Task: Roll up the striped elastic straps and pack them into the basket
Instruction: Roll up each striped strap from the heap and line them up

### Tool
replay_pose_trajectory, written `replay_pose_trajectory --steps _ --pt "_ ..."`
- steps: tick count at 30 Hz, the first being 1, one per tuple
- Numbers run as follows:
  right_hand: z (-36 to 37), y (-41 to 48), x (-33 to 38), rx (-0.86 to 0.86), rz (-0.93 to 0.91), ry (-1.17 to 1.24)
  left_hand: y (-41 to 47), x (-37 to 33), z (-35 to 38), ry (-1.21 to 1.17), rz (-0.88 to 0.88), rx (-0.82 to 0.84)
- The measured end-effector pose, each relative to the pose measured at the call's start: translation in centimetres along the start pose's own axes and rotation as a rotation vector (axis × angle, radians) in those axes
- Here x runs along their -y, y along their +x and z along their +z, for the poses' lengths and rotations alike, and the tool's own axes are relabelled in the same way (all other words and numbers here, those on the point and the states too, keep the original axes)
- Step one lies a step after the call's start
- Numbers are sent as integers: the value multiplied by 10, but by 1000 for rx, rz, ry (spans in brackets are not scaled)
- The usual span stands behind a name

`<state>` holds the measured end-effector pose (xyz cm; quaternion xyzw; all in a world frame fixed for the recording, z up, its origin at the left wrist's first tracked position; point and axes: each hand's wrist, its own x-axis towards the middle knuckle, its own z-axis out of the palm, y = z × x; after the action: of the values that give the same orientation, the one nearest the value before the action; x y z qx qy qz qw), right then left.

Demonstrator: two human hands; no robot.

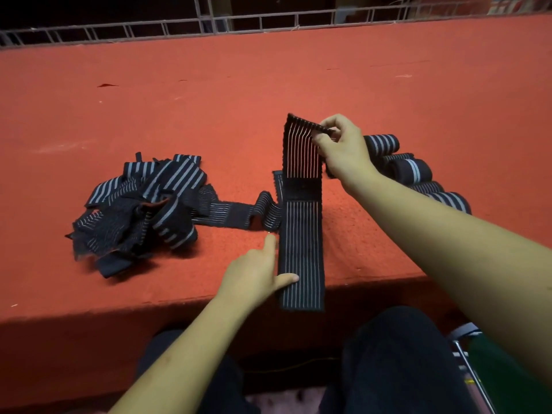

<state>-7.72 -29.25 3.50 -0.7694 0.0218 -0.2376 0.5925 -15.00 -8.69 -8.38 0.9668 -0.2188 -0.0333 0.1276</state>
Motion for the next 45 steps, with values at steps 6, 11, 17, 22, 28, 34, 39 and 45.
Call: replay_pose_trajectory --steps 6,11,17,22,28,34,39,45 --pt "11 14 -32 -3 52 -33 32 24 -1 53 310 -45" --pt "26 33 -62 -17 121 -88 52 29 11 107 241 18" --pt "48 67 -106 13 156 -193 60 30 24 85 54 -45" --pt "70 87 -130 70 243 -304 62 31 28 -9 31 -78" --pt "82 105 -154 98 304 -527 64 32 30 -7 33 -77" --pt "82 111 -153 88 430 -334 66 33 31 12 42 -81" --pt "73 96 -147 62 359 -126 63 32 28 -49 37 -103" --pt "50 85 -121 -66 339 195 65 29 23 -165 -101 -145"
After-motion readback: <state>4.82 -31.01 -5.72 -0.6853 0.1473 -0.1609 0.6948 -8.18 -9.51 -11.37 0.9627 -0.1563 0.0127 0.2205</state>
